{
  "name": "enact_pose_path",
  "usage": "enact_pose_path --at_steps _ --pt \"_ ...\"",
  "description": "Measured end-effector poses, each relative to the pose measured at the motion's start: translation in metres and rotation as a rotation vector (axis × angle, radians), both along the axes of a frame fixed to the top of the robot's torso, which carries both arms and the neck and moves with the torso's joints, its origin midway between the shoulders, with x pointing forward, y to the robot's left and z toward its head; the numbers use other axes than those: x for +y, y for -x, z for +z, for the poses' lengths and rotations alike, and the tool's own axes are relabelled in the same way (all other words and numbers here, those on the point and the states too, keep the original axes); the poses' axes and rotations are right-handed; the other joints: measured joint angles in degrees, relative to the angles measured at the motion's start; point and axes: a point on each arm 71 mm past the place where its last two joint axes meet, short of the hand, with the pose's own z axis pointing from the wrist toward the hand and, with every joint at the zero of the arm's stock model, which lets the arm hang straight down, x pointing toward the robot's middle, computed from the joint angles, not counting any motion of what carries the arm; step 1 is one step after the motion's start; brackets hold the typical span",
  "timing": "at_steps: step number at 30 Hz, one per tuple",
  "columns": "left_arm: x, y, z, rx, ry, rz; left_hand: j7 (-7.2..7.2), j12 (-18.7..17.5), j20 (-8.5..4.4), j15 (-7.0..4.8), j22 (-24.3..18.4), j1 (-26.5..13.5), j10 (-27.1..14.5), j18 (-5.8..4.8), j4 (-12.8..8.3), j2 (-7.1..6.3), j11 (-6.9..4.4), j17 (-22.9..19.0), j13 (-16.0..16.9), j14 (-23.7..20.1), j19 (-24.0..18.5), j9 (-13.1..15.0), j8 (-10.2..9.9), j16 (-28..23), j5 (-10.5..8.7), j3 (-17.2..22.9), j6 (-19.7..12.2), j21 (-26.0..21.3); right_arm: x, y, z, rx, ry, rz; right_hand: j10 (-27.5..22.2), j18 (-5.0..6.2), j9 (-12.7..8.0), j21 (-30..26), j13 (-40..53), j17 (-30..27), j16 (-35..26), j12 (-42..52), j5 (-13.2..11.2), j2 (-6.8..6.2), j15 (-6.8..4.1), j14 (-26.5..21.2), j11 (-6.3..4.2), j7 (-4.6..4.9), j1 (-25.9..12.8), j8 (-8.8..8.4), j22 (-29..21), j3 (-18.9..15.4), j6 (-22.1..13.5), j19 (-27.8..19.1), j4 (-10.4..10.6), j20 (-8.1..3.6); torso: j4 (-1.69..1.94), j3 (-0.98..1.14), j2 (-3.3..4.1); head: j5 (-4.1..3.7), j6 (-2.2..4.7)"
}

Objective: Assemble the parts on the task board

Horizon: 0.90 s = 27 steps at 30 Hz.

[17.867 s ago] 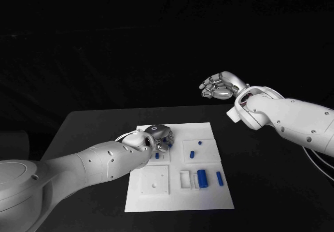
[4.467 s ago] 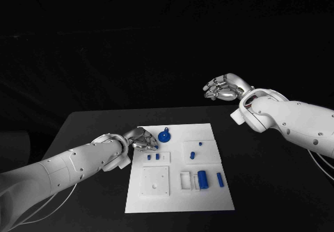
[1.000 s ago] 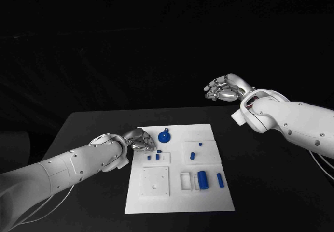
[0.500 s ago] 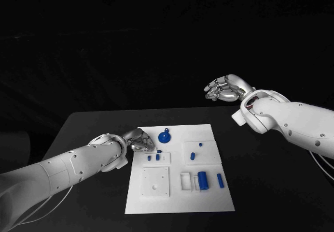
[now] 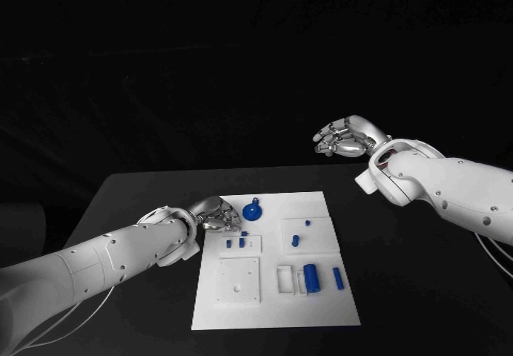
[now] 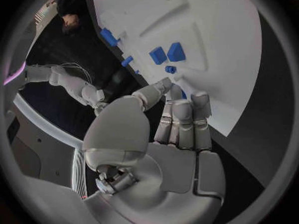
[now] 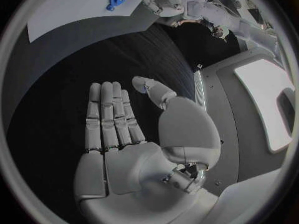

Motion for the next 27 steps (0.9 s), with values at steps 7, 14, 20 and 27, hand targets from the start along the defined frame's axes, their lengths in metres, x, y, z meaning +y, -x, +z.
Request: enact_pose_path --at_steps 7,14,20,27 --pt "0.001 -0.004 0.019 -0.028 0.023 -0.003 0.16 -2.8 0.00 0.11 0.0 0.1 0.5 0.00 -0.2 -0.41 0.51 -0.3 -2.0 -0.1 -0.4 0.1 0.5 -0.7 0.00 0.2 -0.2 -0.3 0.004 -0.001 -0.002 0.020 0.013 0.014 1.2 0.00 -0.1 -0.3 0.3 0.0 0.9 0.1 -3.0 0.11 0.00 0.6 -0.53 0.00 0.1 0.00 0.6 -0.5 0.0 1.1 -0.5 -0.42 0.03 0.00 -0.02 0.15 0.25" --pt "-0.004 -0.006 0.034 -0.067 -0.015 -0.051 -0.67 -1.9 0.00 0.11 0.0 0.7 3.2 -0.01 -1.0 -1.01 -0.53 -0.4 -1.7 -0.1 -0.4 1.0 2.2 -1.1 0.00 0.7 1.9 -0.3 0.013 -0.001 -0.005 0.037 0.053 0.040 4.1 -0.38 -0.1 0.7 2.7 1.1 3.2 2.8 -5.2 0.54 -1.74 3.0 -2.05 -0.27 0.5 0.34 1.9 -2.7 0.3 4.5 -0.6 -1.63 0.10 -0.02 -0.04 0.35 0.45" --pt "-0.012 -0.002 0.033 -0.110 -0.110 -0.122 -0.67 -1.9 0.00 -0.01 0.0 2.0 3.2 -0.01 -1.4 -1.54 -0.54 -0.4 -1.5 -0.2 -0.4 1.1 2.2 -1.1 0.00 0.8 1.9 -0.6 0.018 0.000 -0.006 0.040 0.081 0.052 6.0 -0.42 -0.1 1.7 4.9 2.1 4.8 4.6 -5.6 0.54 -2.61 4.7 -2.68 -0.77 0.5 0.57 1.9 -3.2 0.8 6.7 -0.7 -2.54 0.10 -0.08 -0.02 0.48 0.59" --pt "-0.028 0.000 0.034 -0.166 -0.213 -0.190 -0.67 -3.0 0.31 0.09 0.0 0.3 2.3 0.00 -1.5 -3.60 -0.11 -0.7 -2.3 -0.5 -1.1 1.4 2.5 -2.0 -0.65 -2.9 1.9 -0.8 0.022 0.001 -0.007 0.040 0.108 0.064 7.2 -0.80 -0.2 4.0 9.7 4.3 7.7 7.9 -5.8 0.54 -3.77 6.1 -3.30 -1.19 0.5 0.67 1.9 -4.0 1.2 8.7 -0.7 -3.77 0.06 -0.08 0.02 0.63 0.55"
